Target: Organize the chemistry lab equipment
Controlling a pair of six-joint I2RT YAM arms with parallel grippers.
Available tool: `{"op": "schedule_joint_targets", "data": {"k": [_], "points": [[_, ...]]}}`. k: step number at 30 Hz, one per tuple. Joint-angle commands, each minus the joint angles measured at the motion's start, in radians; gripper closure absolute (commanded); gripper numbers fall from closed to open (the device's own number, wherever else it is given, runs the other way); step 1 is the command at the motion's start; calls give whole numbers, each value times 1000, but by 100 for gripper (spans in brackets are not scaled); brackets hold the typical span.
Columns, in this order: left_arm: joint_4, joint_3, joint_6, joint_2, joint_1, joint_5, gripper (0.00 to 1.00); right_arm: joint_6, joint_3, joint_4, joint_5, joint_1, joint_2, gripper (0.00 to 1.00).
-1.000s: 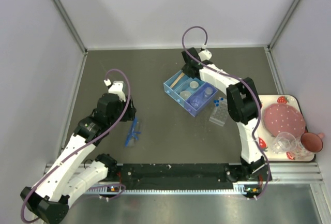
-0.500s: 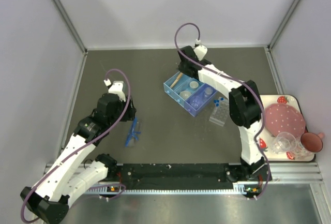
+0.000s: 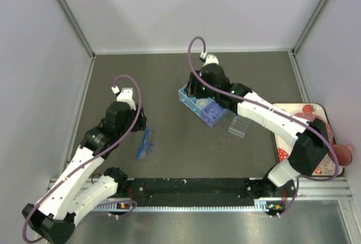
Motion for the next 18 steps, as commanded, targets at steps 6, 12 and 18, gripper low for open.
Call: {"op": "schedule_joint_targets", "data": {"k": [6,12,18], "points": [[9,61,-24,-23,8,-146,41,-50,-141,34,-315,147,100,46],[-17,157,-20,38,19,-203,40,81,-239,261,-387,193,161,46],[-23,193,-32,83,71,-183,40,206,-284,438,-412,219,233,46]]}}
